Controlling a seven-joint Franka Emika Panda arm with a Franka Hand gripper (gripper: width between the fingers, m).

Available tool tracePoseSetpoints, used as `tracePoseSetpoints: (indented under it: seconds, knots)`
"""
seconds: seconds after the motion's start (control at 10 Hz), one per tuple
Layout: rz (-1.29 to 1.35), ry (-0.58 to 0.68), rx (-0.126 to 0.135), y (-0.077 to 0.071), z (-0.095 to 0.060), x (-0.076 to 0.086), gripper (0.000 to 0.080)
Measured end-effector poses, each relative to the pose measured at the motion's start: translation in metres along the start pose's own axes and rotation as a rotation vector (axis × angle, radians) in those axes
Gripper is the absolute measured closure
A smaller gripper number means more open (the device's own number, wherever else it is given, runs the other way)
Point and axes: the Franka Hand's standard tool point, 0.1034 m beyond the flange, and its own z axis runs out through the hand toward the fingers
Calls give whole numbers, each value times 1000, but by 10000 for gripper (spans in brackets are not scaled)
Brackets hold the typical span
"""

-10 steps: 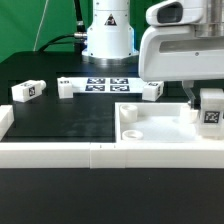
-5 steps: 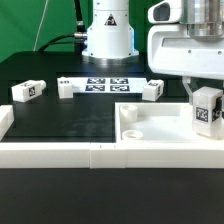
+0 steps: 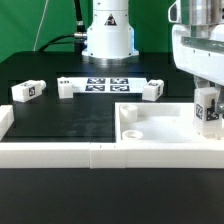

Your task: Assemble one leg

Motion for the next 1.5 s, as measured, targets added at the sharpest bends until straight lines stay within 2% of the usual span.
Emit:
tracePoseSetpoints:
  seconds: [0.2,0.4,0.5,0.6,0.7,0.8,0.9,1.2,1.5]
  knots:
    - [146,-12,2,0,0,-1,507]
    - [85,-13,2,0,0,-1,507]
    - [63,-14,2,0,0,0,324]
    - [3,-13,1,0,0,0,324]
    - [-149,-15,-2,-1,-1,2,182]
    - [-267,-19,-9,-1,-2,3,156]
    - [-367,-22,-16,-2,-2,2,156]
    - [-780,-21,-64,-5,-4,-1,150]
    - [-1099,-6,-73,-7,-5,7,150]
